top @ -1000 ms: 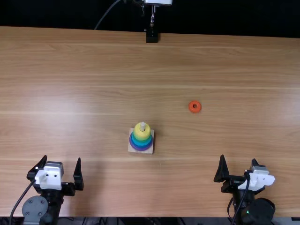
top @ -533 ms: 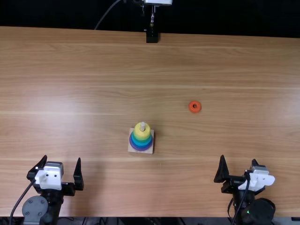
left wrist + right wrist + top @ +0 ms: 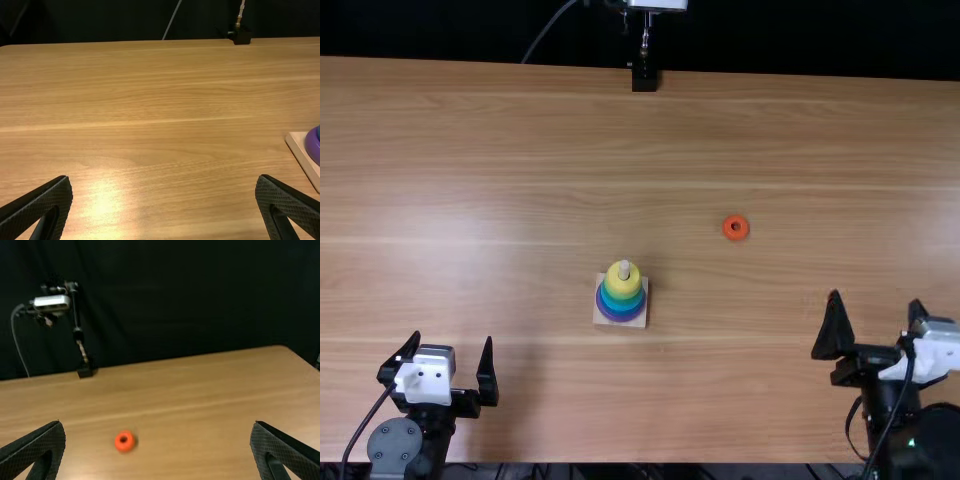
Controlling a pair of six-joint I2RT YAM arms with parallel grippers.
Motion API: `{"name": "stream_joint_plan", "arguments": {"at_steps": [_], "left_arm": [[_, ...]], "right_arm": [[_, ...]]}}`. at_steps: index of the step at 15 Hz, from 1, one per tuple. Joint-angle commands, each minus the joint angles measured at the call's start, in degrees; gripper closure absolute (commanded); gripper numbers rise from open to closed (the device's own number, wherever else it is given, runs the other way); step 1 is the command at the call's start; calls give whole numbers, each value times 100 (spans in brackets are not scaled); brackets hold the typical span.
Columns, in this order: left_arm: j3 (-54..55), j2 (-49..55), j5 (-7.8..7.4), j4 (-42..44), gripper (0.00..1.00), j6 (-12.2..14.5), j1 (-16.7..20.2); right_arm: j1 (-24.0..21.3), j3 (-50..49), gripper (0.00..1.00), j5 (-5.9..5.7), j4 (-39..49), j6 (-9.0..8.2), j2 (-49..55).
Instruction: Build the Hanoi tower: stack the rings onto the peg from bottom to top in this color order: purple, dark blue, light blue, dark green, light green, yellow, orange.
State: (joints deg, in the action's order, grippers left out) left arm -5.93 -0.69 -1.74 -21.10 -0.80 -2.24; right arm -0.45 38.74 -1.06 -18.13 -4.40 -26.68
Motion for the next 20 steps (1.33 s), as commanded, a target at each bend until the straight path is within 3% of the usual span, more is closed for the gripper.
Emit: {"name": "stream_joint_plan", "arguments": {"at_steps": [1,2,3,6,10,20], "left_arm": [[593,69,-69,-463,0,69,31],[593,69,-69,-463,0,69,31],[593,69,-69,-463,0,69,31],[593,69,-69,-463,0,80,31],[593,69,-69,-463,0,69,31],[593,69,-58,-463,0,69,31]], "right_arm": [[291,538,0,32,-7,-3,-663],[458,846,0,138,-60,-3,-1235],[686,1092,0,159,-250,-3,-1780],[1091,1821,0,117,-1094,-24,-3467],[1108,2639,0,159,-1431,-76,-5489],[1099,4010,0,159,-1326,-129,-8275]]}}
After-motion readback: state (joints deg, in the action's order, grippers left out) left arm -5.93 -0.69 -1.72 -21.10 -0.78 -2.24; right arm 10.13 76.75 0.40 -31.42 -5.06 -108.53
